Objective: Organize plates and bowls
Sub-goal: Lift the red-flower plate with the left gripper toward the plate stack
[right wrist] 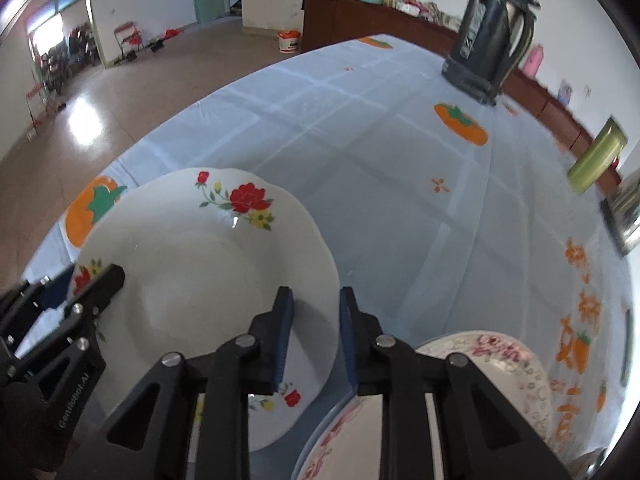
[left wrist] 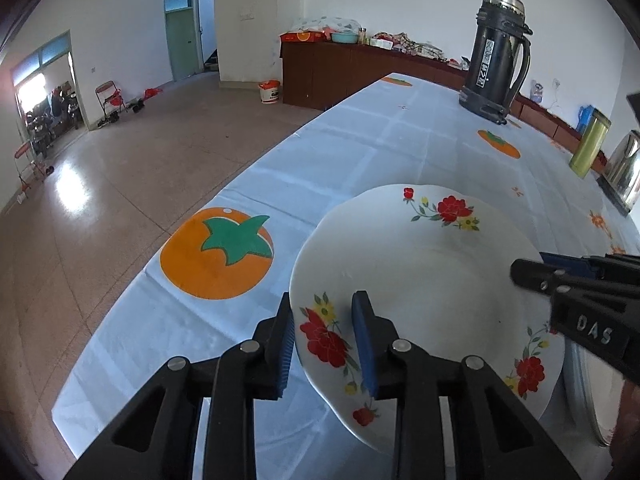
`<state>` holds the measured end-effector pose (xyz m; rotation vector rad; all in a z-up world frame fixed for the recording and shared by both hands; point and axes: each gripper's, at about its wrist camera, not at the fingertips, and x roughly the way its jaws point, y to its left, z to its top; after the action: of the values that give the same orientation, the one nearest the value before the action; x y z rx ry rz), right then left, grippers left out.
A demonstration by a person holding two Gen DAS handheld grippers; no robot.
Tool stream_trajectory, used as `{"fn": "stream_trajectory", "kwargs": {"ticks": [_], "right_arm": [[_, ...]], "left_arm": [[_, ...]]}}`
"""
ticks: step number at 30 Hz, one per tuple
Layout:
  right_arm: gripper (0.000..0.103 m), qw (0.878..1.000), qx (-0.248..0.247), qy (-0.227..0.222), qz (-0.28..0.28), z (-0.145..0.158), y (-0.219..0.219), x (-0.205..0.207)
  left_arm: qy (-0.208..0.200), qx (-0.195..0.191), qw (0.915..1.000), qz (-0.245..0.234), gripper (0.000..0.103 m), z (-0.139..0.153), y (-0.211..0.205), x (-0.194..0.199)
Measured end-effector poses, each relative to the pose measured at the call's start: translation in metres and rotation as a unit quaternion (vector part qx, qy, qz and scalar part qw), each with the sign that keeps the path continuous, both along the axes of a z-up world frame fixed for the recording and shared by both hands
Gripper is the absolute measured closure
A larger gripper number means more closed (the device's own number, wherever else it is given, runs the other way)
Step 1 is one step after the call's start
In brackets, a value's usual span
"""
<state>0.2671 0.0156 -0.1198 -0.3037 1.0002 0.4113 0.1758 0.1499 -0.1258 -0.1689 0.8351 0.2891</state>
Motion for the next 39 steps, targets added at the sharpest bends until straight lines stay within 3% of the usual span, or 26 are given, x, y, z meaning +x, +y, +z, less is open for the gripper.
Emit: {"fn": "stream_trajectory", "kwargs": {"ticks": [11, 23, 39], "right_arm": [[0.083, 1.0, 0.023, -0.005, 0.015, 0.008, 0.006, -0.022], [0.084, 0.999, 0.046, 0.003, -0.004, 0.02, -0.018, -0.039], [0.084, 0.998, 0.058, -0.024, -0.024, 0.047, -0.059, -0.072]], "left_arm": [[-0.002, 0.019, 0.9994, 0.028, 0.072, 0.014, 0.008, -0.013], [0.005, 0.014, 0.9998, 0.015, 0.072, 0.027, -0.011, -0.021], [-0.009, 0.021, 0.9997, -0.013, 0.072, 0.051, -0.046, -0.032]]}}
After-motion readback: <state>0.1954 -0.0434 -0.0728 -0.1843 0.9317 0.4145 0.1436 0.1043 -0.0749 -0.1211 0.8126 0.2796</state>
